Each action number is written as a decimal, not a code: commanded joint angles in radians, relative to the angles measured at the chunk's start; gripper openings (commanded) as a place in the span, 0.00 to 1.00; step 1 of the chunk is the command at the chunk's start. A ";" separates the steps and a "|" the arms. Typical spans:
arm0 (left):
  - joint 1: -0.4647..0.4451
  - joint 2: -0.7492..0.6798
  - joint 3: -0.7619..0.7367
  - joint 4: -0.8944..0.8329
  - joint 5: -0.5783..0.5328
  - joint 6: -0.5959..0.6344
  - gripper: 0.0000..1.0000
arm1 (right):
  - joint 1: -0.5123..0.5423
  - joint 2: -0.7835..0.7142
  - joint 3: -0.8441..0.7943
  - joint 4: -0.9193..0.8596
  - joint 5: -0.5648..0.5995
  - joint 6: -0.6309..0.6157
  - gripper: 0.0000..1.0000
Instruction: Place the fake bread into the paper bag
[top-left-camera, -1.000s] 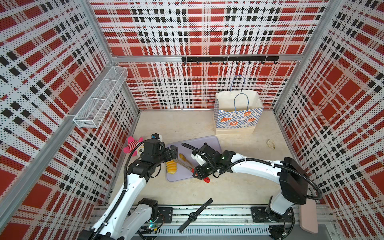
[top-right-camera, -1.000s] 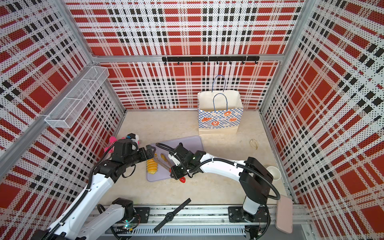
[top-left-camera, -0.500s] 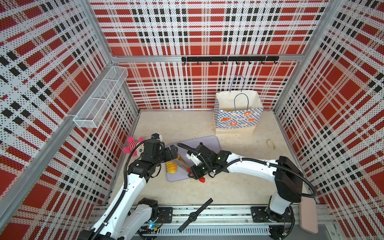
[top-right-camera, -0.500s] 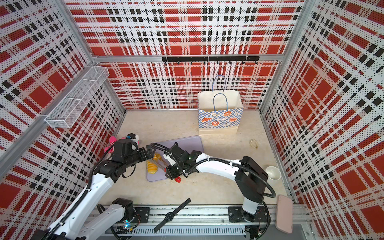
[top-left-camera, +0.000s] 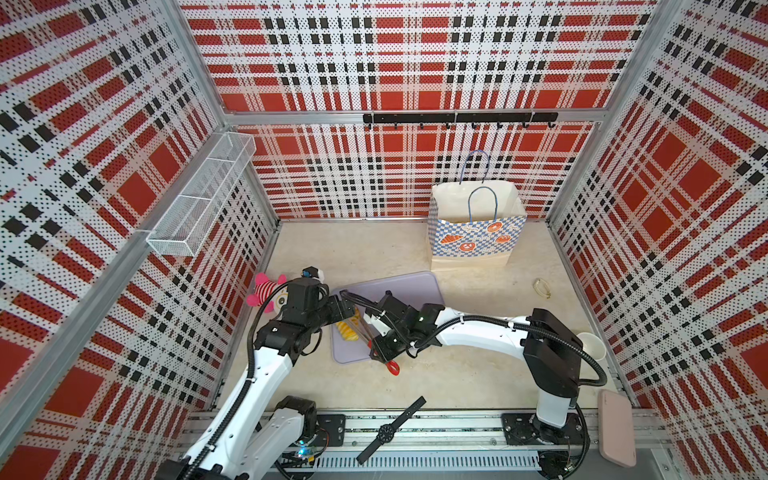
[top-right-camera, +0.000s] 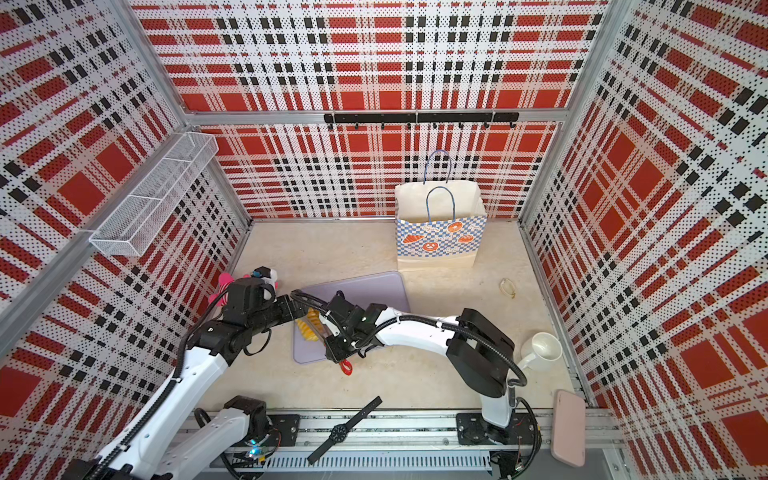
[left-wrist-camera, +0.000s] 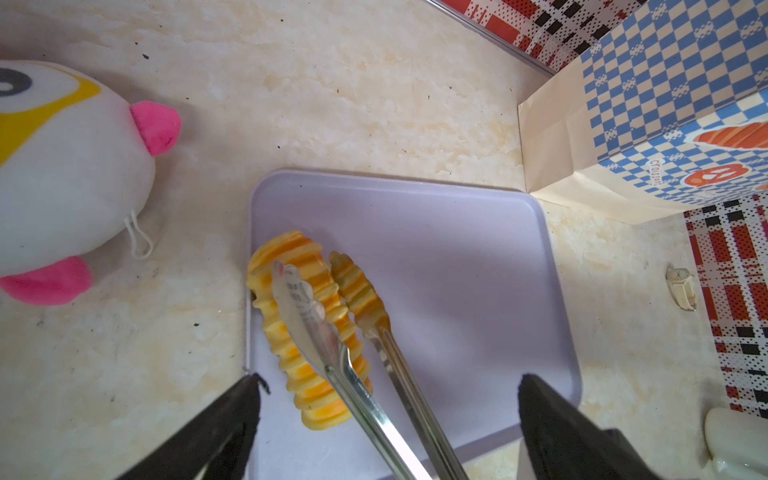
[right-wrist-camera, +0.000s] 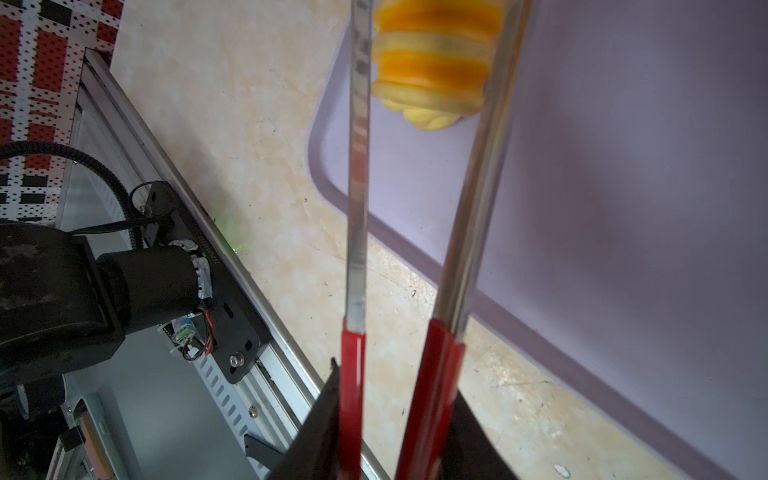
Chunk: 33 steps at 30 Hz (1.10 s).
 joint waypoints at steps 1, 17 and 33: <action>0.006 -0.016 -0.010 -0.006 0.008 0.009 0.98 | 0.010 0.005 0.024 0.011 -0.007 -0.001 0.29; 0.021 -0.093 0.006 0.031 0.050 0.006 0.98 | -0.062 -0.338 -0.270 0.107 0.069 0.043 0.17; 0.005 -0.067 0.001 0.092 0.067 -0.067 0.98 | -0.110 -0.493 -0.324 0.078 0.003 0.008 0.29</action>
